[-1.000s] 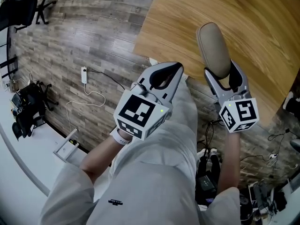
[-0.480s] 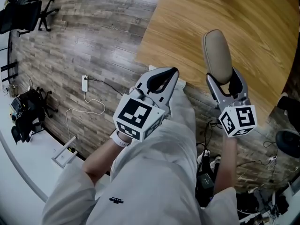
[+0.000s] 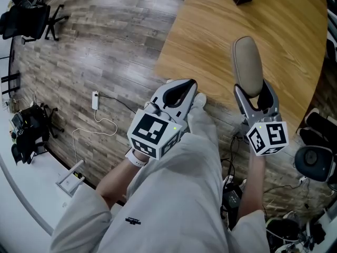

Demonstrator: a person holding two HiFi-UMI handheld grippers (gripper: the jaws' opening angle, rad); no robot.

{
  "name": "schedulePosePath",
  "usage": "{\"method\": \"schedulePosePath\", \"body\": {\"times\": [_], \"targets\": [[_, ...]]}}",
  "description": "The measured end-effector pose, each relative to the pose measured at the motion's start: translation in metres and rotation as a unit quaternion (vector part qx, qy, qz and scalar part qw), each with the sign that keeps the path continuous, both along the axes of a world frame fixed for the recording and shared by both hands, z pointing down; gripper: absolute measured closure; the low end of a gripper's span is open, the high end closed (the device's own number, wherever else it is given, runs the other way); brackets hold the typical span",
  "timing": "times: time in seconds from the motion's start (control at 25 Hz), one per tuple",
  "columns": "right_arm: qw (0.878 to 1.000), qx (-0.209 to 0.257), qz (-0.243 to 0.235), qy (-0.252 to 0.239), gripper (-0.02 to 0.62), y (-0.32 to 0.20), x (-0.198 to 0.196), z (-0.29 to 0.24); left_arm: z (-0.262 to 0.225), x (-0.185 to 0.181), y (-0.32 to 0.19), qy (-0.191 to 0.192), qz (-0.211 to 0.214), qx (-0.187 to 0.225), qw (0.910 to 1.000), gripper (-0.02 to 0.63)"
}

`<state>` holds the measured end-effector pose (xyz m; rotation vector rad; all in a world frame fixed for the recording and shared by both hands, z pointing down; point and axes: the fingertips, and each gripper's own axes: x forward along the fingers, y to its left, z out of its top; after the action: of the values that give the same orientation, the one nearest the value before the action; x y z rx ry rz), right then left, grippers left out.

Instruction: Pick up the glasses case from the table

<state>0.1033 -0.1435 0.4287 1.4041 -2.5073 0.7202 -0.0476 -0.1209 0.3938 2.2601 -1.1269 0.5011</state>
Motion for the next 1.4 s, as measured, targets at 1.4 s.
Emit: {"method": "schedulePosePath", "body": {"times": [1.4], "targets": [[0.995, 0.092, 0.037, 0.013, 0.230, 0.063, 0.021, -0.133, -0.113, -0.010, 0.023, 0.081, -0.022, 0.098, 0.9916, 0.598]]}}
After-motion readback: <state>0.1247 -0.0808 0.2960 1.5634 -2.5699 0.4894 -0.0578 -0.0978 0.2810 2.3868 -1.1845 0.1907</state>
